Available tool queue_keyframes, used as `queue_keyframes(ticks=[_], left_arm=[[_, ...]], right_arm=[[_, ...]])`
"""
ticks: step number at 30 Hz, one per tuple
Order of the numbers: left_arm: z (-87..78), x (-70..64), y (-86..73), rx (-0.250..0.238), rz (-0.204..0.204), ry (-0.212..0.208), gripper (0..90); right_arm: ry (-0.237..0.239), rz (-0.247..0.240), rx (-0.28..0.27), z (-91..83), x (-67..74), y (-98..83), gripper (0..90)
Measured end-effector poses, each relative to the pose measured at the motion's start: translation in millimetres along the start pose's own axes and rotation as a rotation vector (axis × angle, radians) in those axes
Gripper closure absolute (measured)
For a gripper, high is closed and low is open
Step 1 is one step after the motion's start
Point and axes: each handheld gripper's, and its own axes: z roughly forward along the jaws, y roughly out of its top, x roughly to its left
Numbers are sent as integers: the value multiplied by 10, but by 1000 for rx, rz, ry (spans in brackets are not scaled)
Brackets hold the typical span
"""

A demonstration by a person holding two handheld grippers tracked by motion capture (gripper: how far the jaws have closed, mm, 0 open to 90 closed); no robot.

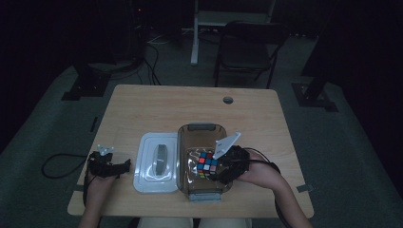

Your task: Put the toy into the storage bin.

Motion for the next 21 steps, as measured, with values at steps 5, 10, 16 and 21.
queue_keyframes(ticks=[5,10,16,21], left_arm=[[1,-1,0,-1,-1,0,8],[1,-1,0,-1,-1,0,8],[1,-1,0,-1,-1,0,8],[1,-1,0,-1,-1,0,8]], right_arm=[[21,-25,56,127,-20,79,339],[19,-45,126,265,-17,149,339],[39,-72,221,448,9,205,339],[51,-76,250,539,7,246,339]])
